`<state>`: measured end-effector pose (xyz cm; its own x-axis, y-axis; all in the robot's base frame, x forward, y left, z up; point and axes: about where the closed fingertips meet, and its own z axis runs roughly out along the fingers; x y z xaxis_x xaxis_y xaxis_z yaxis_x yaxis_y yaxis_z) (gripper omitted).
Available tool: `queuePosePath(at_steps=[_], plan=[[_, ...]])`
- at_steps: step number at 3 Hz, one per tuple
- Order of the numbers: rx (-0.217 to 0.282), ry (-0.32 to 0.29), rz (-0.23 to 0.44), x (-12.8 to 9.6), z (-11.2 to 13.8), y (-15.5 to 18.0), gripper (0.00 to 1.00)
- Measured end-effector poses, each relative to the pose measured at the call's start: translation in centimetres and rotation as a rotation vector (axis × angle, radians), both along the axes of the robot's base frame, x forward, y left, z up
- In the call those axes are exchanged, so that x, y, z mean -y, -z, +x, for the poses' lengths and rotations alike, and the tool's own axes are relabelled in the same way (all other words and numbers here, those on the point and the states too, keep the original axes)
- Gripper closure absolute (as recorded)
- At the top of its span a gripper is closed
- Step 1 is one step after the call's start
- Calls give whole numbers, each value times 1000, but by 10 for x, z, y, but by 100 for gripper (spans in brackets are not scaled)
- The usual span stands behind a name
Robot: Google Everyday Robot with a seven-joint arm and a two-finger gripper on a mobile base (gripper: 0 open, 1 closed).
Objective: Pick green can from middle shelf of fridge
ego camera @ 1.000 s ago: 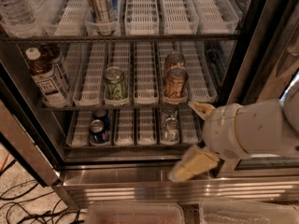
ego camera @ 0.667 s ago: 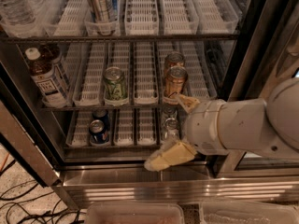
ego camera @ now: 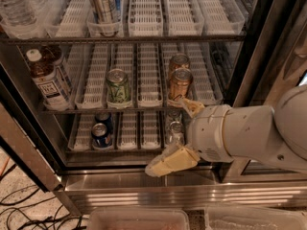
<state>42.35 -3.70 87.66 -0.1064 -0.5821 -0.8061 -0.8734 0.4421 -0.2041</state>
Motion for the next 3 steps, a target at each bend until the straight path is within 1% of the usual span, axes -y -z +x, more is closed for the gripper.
queuePosePath(at_steps=[1,2,3], plan=[[10,57,45,-5,-11,27,0],[66,187,147,3,5,47,0],[133,345,293,34,35,44,0]])
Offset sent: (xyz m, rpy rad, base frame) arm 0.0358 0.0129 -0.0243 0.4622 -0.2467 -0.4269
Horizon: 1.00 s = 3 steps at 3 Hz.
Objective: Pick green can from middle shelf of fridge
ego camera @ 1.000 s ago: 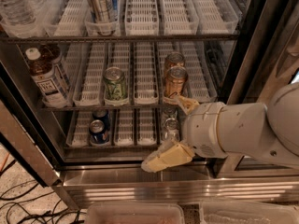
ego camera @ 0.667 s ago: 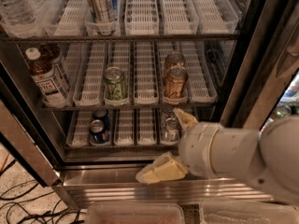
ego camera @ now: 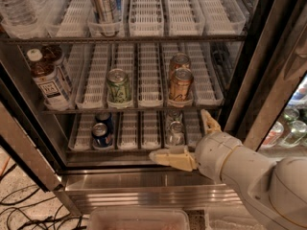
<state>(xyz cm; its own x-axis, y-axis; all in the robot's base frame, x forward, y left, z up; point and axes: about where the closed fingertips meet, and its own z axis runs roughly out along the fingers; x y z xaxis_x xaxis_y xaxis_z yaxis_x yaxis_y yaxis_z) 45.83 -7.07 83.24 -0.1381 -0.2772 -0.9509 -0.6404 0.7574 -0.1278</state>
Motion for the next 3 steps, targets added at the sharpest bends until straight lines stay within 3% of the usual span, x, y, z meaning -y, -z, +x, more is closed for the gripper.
queuePosePath(at_steps=[1,2,3], plan=[[124,-19,63,-12,15,-25,0],[124,-19,63,-12,15,-25,0],[106,-32,86,-28,18,-15,0]])
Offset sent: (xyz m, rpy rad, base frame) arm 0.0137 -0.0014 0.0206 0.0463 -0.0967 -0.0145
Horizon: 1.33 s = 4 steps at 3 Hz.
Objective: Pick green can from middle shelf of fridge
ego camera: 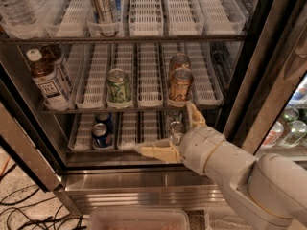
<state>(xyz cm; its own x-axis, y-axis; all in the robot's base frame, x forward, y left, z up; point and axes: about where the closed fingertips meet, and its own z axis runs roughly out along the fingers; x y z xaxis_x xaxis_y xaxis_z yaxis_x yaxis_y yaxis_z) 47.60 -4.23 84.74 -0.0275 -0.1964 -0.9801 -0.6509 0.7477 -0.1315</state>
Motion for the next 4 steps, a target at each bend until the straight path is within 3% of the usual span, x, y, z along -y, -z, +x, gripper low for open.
queuePosePath(at_steps=[2,4], plan=[[3,-7,58,-45,19,7,0],[43,-11,46,-77,40,5,0]])
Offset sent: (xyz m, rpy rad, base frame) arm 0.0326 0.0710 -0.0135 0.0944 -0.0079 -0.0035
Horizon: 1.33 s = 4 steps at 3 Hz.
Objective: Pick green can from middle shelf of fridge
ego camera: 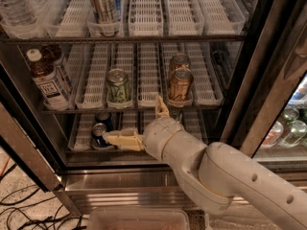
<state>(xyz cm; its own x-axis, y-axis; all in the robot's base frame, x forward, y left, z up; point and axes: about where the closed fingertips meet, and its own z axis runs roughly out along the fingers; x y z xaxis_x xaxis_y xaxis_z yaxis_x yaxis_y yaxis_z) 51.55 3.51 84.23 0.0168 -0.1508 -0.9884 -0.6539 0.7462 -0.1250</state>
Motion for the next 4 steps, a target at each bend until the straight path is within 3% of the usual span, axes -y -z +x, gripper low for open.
queuePosePath(at_steps=[1,3,4], plan=[[20,-34,-26,-26,29,0,0],[27,-33,-12,-28,30,5,0],[64,9,14,-18,37,2,0]])
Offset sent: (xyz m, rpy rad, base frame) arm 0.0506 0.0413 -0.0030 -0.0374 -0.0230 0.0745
